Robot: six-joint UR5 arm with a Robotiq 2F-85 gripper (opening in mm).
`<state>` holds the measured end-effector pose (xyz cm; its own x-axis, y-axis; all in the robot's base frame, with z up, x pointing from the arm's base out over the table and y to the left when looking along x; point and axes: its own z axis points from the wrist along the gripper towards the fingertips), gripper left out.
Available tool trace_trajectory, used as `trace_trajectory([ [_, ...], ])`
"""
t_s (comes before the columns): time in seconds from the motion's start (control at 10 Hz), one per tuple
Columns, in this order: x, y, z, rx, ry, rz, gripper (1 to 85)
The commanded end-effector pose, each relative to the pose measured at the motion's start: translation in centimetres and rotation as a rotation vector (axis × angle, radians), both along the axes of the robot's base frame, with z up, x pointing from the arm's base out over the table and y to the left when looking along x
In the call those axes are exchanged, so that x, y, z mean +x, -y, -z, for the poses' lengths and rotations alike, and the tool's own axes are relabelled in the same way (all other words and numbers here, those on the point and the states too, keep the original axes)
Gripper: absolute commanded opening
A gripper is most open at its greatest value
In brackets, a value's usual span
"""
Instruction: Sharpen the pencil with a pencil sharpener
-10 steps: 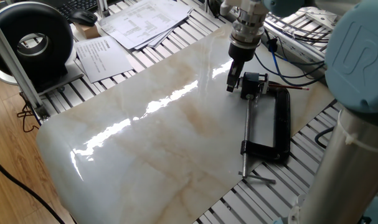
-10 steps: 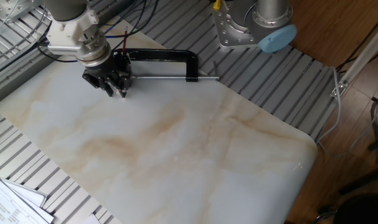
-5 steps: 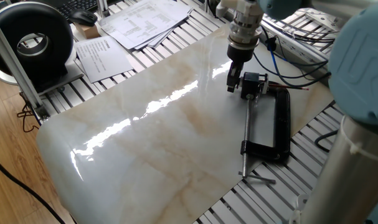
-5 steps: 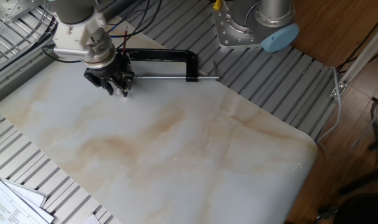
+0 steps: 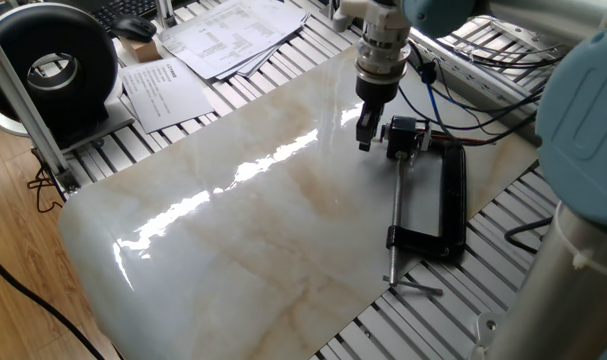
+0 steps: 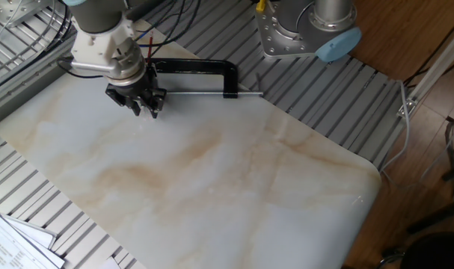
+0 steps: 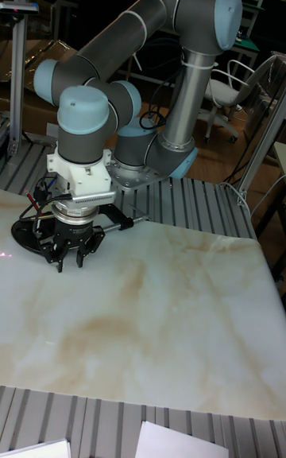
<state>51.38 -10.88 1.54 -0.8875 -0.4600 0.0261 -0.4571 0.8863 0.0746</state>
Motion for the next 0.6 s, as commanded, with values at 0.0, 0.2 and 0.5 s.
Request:
trace_trajectory([
  [0.0, 0.3, -0.2, 0.0, 0.001, 0.012, 0.000, 43.7],
  [0.2, -0.2, -0.8, 0.4, 0.008, 0.010, 0.014, 43.7],
  [0.5, -1.0, -1.4, 0.9, 0.004, 0.015, 0.030, 39.3],
])
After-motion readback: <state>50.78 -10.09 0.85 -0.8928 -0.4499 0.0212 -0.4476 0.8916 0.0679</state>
